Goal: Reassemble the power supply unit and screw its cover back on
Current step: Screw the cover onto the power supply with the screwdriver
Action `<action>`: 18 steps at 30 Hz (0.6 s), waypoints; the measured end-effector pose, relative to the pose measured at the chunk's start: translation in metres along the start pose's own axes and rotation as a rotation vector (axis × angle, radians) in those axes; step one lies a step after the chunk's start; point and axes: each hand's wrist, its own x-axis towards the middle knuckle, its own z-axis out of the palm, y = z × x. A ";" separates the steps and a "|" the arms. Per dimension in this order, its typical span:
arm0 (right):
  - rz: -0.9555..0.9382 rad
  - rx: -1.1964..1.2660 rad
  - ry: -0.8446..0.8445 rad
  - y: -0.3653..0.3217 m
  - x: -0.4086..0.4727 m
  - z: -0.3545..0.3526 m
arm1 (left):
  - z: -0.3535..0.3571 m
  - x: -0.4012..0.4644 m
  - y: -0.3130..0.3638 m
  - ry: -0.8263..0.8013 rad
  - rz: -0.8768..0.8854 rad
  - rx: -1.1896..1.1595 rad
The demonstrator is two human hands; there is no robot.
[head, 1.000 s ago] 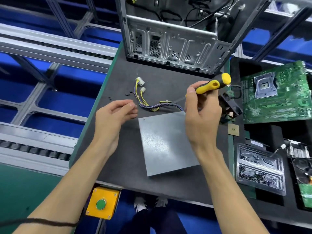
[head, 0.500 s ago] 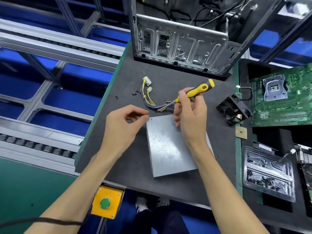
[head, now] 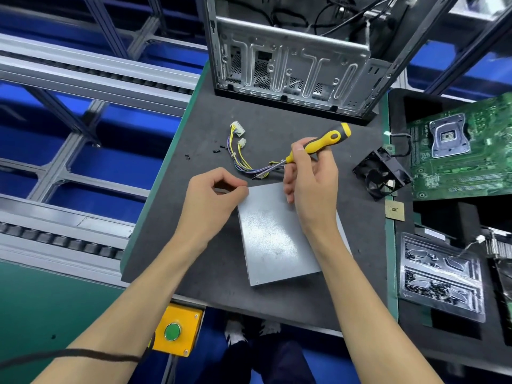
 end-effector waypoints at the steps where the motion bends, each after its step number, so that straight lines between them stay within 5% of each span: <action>1: 0.000 0.000 0.002 0.000 0.000 0.000 | 0.002 -0.001 0.000 0.016 0.002 0.005; 12: -0.014 -0.005 0.003 0.000 -0.002 -0.002 | 0.004 -0.022 -0.007 0.105 0.257 0.129; 18: -0.012 0.022 0.018 0.000 -0.002 -0.004 | 0.003 -0.010 -0.016 0.237 0.110 -0.062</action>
